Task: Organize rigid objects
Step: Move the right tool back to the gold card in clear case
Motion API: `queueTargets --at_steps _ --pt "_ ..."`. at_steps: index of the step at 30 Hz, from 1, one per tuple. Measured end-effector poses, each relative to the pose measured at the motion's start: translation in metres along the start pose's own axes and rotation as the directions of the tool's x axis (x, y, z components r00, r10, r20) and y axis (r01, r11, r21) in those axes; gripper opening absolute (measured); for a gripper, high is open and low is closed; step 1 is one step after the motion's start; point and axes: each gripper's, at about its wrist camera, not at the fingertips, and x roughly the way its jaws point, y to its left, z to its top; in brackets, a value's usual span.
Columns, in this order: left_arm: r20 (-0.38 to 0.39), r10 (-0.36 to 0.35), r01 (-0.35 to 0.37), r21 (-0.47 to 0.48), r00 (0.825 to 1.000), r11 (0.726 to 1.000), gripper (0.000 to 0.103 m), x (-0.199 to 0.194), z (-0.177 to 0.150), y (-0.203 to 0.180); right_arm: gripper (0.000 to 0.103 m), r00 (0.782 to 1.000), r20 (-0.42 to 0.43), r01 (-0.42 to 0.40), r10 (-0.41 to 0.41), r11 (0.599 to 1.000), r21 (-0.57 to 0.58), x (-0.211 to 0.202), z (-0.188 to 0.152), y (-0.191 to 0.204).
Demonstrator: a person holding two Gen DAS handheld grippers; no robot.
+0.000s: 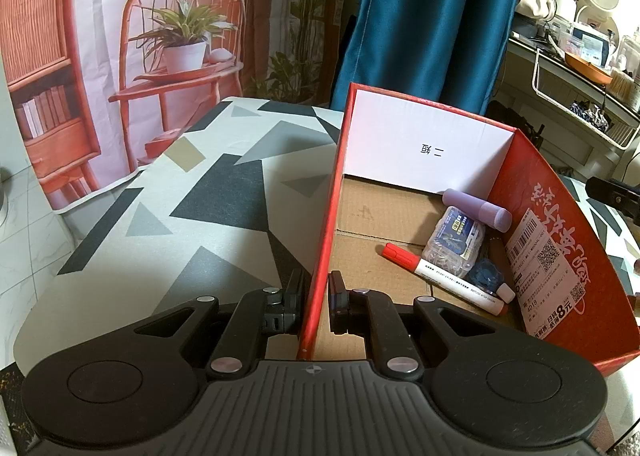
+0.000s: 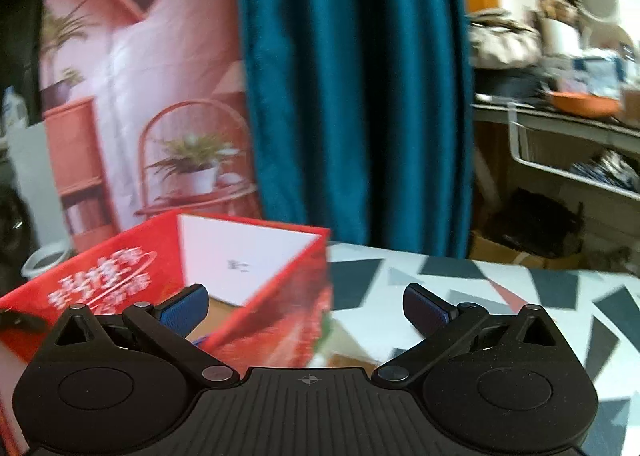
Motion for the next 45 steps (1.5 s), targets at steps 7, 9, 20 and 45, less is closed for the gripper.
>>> queueTargets --at_steps 7,9,20,45 --pt "-0.003 -0.001 0.001 -0.01 1.0 1.0 0.013 0.0 -0.001 0.002 0.103 0.996 -0.055 0.076 -0.073 0.995 0.061 0.021 -0.024 -0.038" --pt "-0.004 0.001 -0.001 -0.007 1.0 1.0 0.013 -0.001 -0.001 0.002 0.103 0.992 -0.104 0.072 -0.067 0.996 0.045 0.033 -0.031 -0.044" --pt "-0.006 0.015 -0.015 0.012 1.0 1.0 0.013 -0.001 0.0 -0.003 0.087 0.951 -0.302 0.038 -0.06 0.996 -0.08 0.101 -0.048 -0.035" --pt "-0.014 0.023 -0.022 0.02 1.0 1.0 0.013 -0.002 0.001 -0.003 0.065 0.92 -0.388 -0.135 0.052 0.973 -0.189 0.135 -0.046 -0.032"
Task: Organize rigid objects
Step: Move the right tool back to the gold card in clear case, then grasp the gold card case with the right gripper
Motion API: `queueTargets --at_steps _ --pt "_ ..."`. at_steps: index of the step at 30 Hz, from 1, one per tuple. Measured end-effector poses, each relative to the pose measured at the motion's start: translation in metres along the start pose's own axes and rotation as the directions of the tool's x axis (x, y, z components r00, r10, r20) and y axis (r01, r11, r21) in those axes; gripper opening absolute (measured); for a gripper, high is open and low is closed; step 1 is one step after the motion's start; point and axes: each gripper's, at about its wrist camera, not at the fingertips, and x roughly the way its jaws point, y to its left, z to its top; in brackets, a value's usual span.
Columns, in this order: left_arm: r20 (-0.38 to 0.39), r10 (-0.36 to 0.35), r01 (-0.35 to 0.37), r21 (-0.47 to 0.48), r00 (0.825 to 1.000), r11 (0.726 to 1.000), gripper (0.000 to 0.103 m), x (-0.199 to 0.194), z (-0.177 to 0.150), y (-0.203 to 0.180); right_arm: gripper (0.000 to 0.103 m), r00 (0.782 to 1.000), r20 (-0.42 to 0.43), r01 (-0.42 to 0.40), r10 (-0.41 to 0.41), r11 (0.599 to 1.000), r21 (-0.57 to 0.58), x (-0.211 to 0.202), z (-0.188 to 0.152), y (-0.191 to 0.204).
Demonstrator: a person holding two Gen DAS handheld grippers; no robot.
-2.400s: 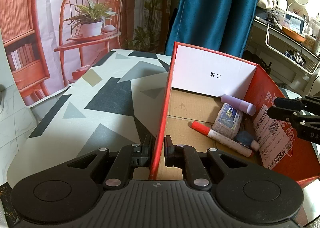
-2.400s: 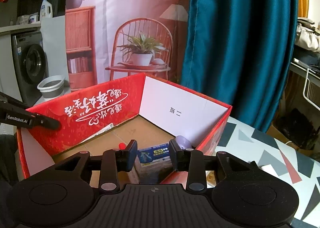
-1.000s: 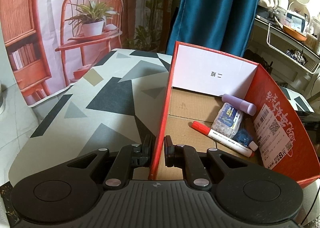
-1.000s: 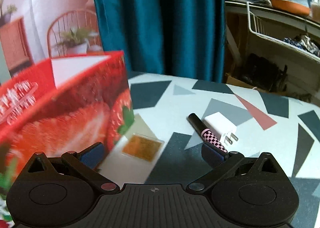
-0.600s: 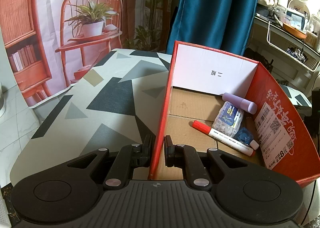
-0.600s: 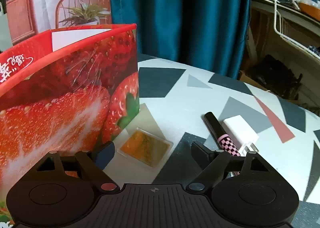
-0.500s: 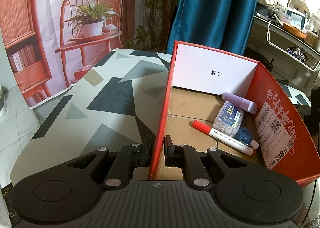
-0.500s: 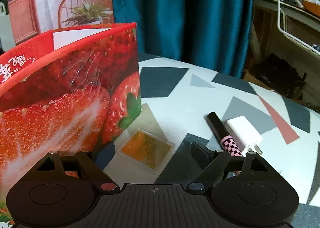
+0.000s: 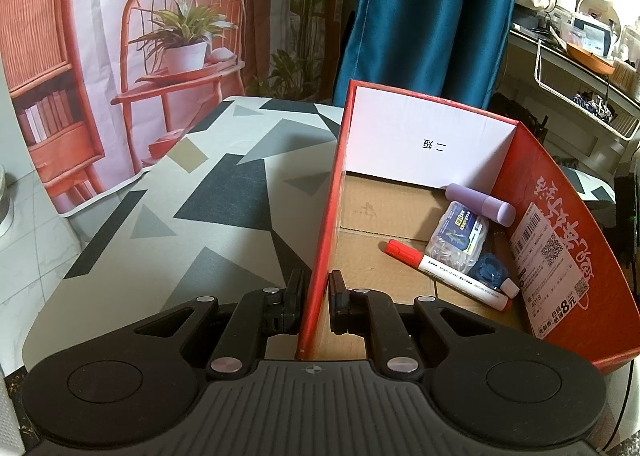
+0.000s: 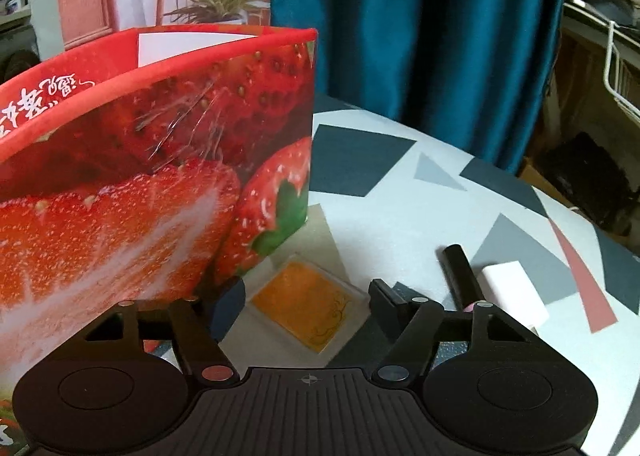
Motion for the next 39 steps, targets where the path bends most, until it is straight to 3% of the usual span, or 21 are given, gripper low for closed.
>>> queueTargets --at_steps 4,15,24,28,31,34,39 --pt "0.0 -0.001 0.001 -0.002 1.0 1.0 0.013 0.0 0.0 0.0 0.064 1.0 0.023 -0.008 0.006 0.997 0.073 -0.008 -0.013 -0.003" --pt "0.002 -0.003 0.003 -0.009 1.0 1.0 0.013 -0.001 0.0 0.001 0.064 0.999 0.046 0.017 -0.023 0.992 0.126 -0.051 -0.055 0.018" --pt "0.004 -0.006 0.006 -0.015 1.0 1.0 0.013 -0.001 0.0 0.002 0.065 0.993 0.059 0.092 -0.104 0.981 0.171 -0.074 -0.077 0.041" --pt "0.004 -0.006 0.006 -0.014 1.0 1.0 0.013 0.0 0.0 0.001 0.075 0.992 0.061 0.095 -0.113 0.965 0.245 -0.081 -0.08 0.041" --pt "0.005 -0.004 0.004 -0.013 1.0 1.0 0.013 0.0 -0.001 0.001 0.077 0.989 0.047 0.127 -0.14 0.969 0.214 -0.083 -0.081 0.045" --pt "0.005 -0.007 0.007 -0.019 1.0 1.0 0.013 0.0 -0.001 0.001 0.085 0.987 0.027 0.152 -0.16 0.971 0.184 -0.086 -0.083 0.046" --pt "0.004 -0.009 0.01 -0.02 1.0 1.0 0.013 0.0 -0.002 0.002 0.085 0.979 0.014 0.202 -0.204 0.974 0.105 -0.087 -0.085 0.045"
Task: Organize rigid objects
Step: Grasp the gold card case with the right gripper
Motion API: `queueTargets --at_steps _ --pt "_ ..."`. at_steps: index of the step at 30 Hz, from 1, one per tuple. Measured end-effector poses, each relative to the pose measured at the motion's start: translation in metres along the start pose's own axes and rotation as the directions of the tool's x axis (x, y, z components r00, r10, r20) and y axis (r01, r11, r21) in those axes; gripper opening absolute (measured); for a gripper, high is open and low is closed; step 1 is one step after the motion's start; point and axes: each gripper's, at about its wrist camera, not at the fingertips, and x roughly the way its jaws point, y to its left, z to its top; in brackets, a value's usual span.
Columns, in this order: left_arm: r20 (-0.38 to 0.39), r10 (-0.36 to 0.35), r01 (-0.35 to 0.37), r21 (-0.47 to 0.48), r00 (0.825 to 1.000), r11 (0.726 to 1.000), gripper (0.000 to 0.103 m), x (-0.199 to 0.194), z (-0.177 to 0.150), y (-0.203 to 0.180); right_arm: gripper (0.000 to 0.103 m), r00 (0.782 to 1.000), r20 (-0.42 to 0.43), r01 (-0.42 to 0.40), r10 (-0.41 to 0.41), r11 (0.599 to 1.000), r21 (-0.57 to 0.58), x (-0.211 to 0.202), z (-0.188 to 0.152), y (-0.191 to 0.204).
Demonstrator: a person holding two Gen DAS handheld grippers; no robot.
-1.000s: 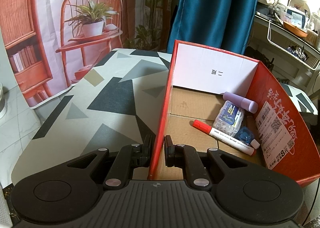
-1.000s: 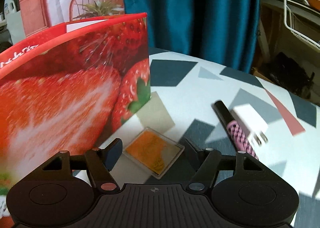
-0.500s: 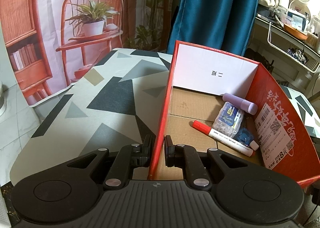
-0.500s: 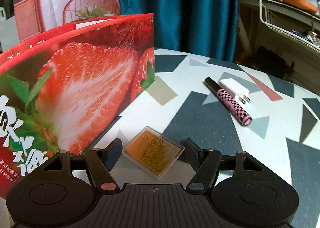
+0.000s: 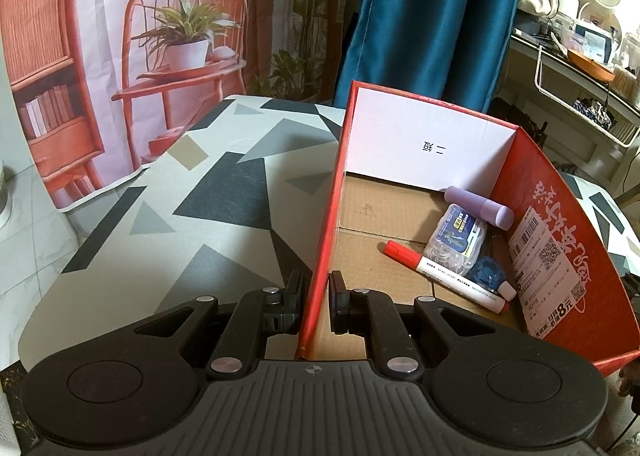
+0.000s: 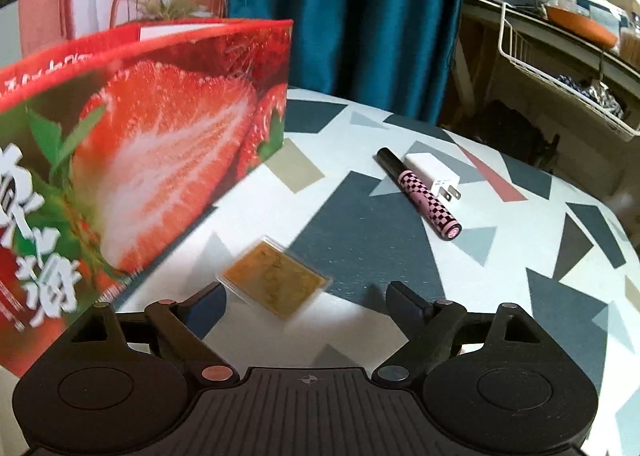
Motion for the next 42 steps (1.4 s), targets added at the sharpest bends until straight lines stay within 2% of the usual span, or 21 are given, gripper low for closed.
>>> queueTargets --at_steps 2,4,6,8,10,12,15,17,24,27,42 --pt "-0.001 0.0 0.0 0.0 1.0 1.0 0.013 0.0 0.0 0.0 0.093 1.0 -0.001 -0.003 0.003 1.0 0.013 0.003 -0.001 -0.004" --pt "-0.001 0.001 -0.001 0.0 1.0 1.0 0.013 0.0 0.0 -0.001 0.094 1.0 0.004 -0.008 0.008 1.0 0.026 0.008 0.0 -0.007" --pt "-0.001 0.003 -0.003 0.002 1.0 1.0 0.013 0.0 -0.001 -0.001 0.093 1.0 0.002 -0.026 0.026 0.999 0.031 0.013 0.004 -0.008" --pt "-0.001 0.003 -0.003 0.001 1.0 1.0 0.013 -0.001 -0.001 -0.002 0.087 0.999 0.005 -0.045 0.044 0.999 0.012 0.017 0.009 -0.007" --pt "-0.001 0.004 -0.004 0.002 1.0 1.0 0.013 -0.001 -0.001 -0.002 0.085 0.998 0.011 -0.056 0.056 0.998 -0.001 0.021 0.012 -0.005" --pt "-0.001 0.004 -0.004 0.002 1.0 1.0 0.013 -0.001 -0.001 -0.002 0.075 0.996 0.017 -0.085 0.085 0.996 0.011 0.024 0.015 -0.006" --pt "-0.001 0.004 -0.004 0.002 1.0 1.0 0.013 0.0 -0.001 -0.002 0.05 0.993 0.028 -0.113 0.112 0.993 0.019 0.025 0.018 -0.004" --pt "-0.001 0.004 -0.004 0.002 1.0 1.0 0.013 -0.001 -0.001 -0.002 0.047 0.995 0.026 -0.096 0.095 0.995 0.022 0.025 0.021 0.001" --pt "0.0 0.005 -0.005 0.004 1.0 1.0 0.013 -0.001 -0.001 -0.002 0.045 0.998 0.042 -0.054 0.05 0.995 0.081 0.021 0.016 0.009" --pt "0.0 0.005 -0.005 0.002 1.0 1.0 0.013 -0.001 -0.001 -0.002 0.045 0.997 0.036 -0.068 0.064 0.992 0.105 0.017 0.013 0.008" --pt "0.004 0.001 -0.001 0.003 1.0 1.0 0.013 -0.003 -0.002 -0.002 0.047 0.996 0.051 -0.071 0.067 0.994 0.077 0.009 0.004 0.01"
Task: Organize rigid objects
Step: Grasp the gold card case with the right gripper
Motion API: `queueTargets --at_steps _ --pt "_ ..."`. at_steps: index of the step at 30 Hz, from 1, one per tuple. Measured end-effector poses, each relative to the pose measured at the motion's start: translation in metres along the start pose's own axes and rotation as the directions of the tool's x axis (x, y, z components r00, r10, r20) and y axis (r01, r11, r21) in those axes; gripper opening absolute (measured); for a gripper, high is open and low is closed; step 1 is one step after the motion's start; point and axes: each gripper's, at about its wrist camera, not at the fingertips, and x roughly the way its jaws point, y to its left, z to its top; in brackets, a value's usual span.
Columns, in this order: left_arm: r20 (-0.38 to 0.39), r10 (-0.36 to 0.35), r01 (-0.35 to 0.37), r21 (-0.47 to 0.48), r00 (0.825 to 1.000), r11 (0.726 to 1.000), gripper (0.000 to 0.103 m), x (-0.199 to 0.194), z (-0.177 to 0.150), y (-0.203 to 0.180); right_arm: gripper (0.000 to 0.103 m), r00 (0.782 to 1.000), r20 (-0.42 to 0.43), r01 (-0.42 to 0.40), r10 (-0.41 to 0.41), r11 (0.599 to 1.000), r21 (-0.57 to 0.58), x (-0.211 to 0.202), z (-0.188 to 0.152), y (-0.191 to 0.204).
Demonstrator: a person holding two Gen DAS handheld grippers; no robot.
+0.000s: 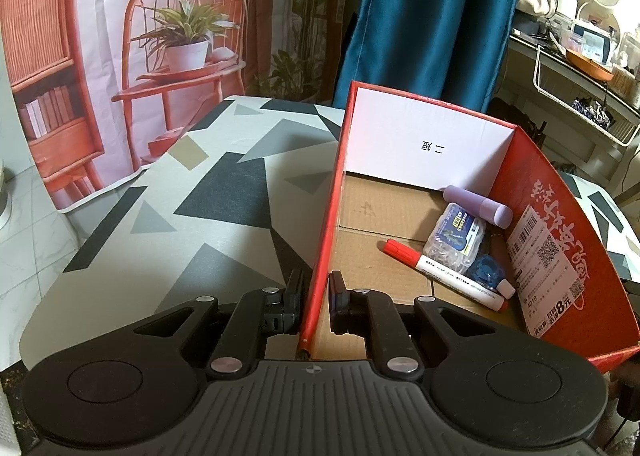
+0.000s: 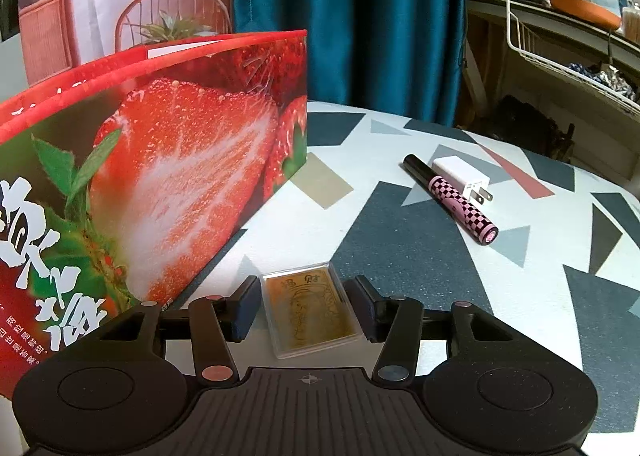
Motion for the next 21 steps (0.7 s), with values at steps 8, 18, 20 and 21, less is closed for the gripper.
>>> queueTargets --at_steps 8,18,20,21 --pt "0.001 0.0 0.0 0.0 1.0 1.0 0.013 -0.001 0.0 0.0 0.057 1.0 -0.003 0.028 -0.028 0.999 0.017 0.001 0.0 -0.001" --pt "0.001 -0.003 0.003 -0.001 1.0 1.0 0.013 -0.001 0.0 0.0 0.043 0.999 0.021 0.036 -0.037 0.998 0.049 -0.005 -0.003 -0.006" --pt "0.001 -0.006 0.006 -0.004 1.0 1.0 0.013 -0.001 0.001 0.001 0.043 0.999 0.037 0.036 -0.038 0.998 0.054 -0.007 -0.003 -0.006" --pt "0.001 -0.008 0.008 -0.005 1.0 1.0 0.013 0.0 0.001 0.001 0.043 0.998 0.047 0.034 -0.037 0.998 0.059 -0.009 -0.003 -0.007"
